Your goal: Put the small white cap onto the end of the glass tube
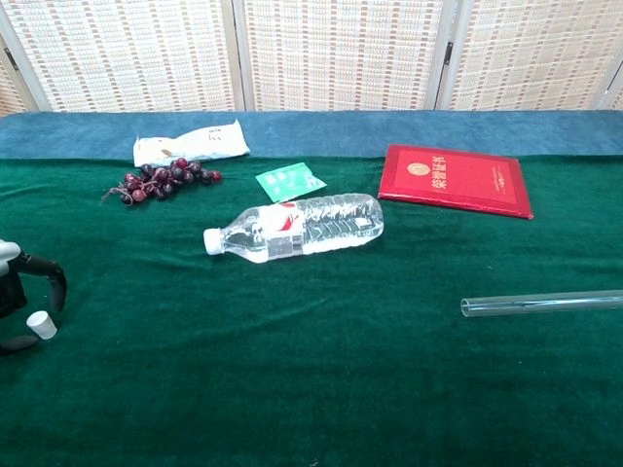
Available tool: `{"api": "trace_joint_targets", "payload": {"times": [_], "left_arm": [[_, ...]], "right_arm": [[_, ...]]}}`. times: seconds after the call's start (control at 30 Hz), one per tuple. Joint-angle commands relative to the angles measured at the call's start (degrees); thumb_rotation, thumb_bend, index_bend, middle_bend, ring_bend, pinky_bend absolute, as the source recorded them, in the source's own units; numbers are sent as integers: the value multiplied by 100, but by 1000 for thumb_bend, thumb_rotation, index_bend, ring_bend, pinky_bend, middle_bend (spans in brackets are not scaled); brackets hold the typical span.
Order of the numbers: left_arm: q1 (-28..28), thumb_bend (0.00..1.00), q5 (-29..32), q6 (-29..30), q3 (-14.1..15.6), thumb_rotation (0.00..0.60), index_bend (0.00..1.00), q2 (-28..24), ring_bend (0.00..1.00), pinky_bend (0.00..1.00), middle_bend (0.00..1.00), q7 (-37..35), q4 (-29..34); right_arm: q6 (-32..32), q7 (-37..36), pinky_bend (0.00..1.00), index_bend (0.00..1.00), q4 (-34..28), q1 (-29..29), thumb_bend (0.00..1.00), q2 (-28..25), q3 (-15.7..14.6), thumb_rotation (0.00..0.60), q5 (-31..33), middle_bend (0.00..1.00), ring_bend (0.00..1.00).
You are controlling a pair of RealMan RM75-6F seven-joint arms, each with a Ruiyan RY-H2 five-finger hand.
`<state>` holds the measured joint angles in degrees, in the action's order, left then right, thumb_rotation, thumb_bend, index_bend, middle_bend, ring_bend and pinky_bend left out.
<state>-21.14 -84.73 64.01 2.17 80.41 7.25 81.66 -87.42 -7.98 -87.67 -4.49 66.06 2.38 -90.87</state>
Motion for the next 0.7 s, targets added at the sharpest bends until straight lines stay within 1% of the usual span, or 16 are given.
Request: {"api": "trace_joint_targets", "payload": {"times": [0.03,0.6,0.7], "left_arm": [[-2,345,4,0,-3,600,495,4,926,949,1000,0,-5],[-14,345,83,-50,-1,600,518,-33,923,949,1000,26,-14],[-16,358,87,-54,1,600,527,-39,923,949,1000,24,-12]], "right_arm": [[0,2,0,0,-3,0,503,-1,0,474,1,51,27],[19,44,0,0,-18,-11,502,8,10,474,25,51,27],[32,41,0,0,-11,-19,503,13,9,474,24,51,27]]}}
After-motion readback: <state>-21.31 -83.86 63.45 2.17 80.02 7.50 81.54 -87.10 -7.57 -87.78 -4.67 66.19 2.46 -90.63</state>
